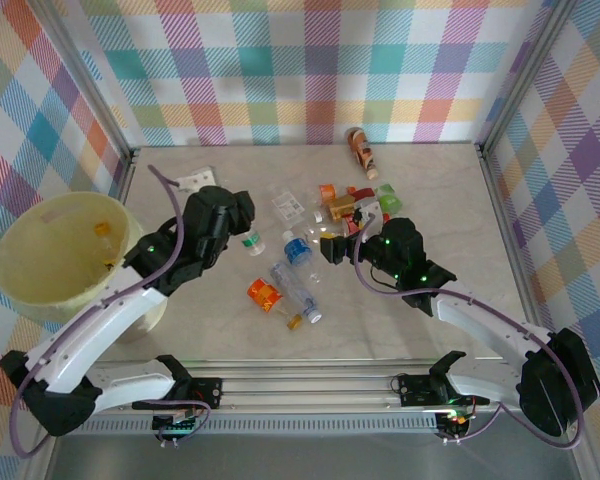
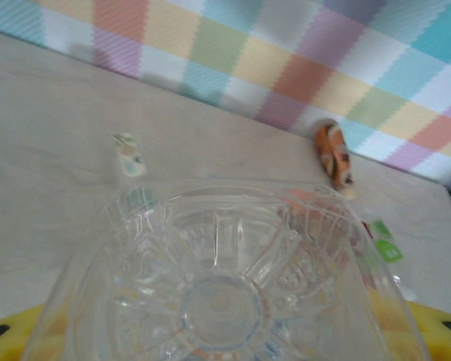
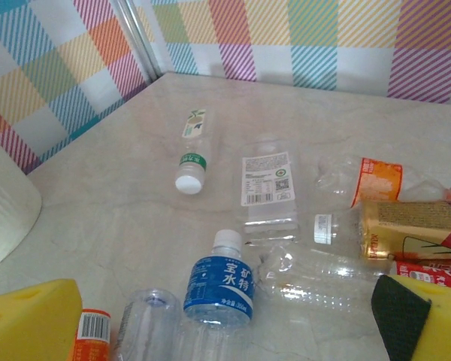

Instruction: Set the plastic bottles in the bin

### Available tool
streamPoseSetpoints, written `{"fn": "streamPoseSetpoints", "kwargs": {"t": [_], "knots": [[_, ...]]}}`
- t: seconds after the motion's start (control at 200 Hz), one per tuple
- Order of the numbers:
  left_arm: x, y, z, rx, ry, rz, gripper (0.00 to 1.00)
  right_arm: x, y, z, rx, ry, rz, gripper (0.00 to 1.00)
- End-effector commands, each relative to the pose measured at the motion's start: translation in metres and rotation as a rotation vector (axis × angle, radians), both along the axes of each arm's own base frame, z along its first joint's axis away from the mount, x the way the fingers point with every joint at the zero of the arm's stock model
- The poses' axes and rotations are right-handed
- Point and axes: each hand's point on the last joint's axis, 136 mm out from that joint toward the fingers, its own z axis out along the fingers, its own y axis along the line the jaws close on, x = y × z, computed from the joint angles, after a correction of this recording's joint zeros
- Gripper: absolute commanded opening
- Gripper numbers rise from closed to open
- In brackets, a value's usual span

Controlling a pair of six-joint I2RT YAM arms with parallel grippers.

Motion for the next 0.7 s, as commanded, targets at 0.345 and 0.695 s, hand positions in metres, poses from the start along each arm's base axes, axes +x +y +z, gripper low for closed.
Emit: {"fn": "streamPoseSetpoints", "kwargs": {"t": [0.345,0.695], "knots": [[-0.056,0.133,0.132,0.373,-0.246,0.303,0.49,0.007,0.0,0.012,0.037,-0.038,-0.029,1.0],[-0.101,0.226,0.158,0.571,-0.199,0.714,0.49,0.01,0.003,0.014,0.026,-0.001,-0.034,1.0]]}}
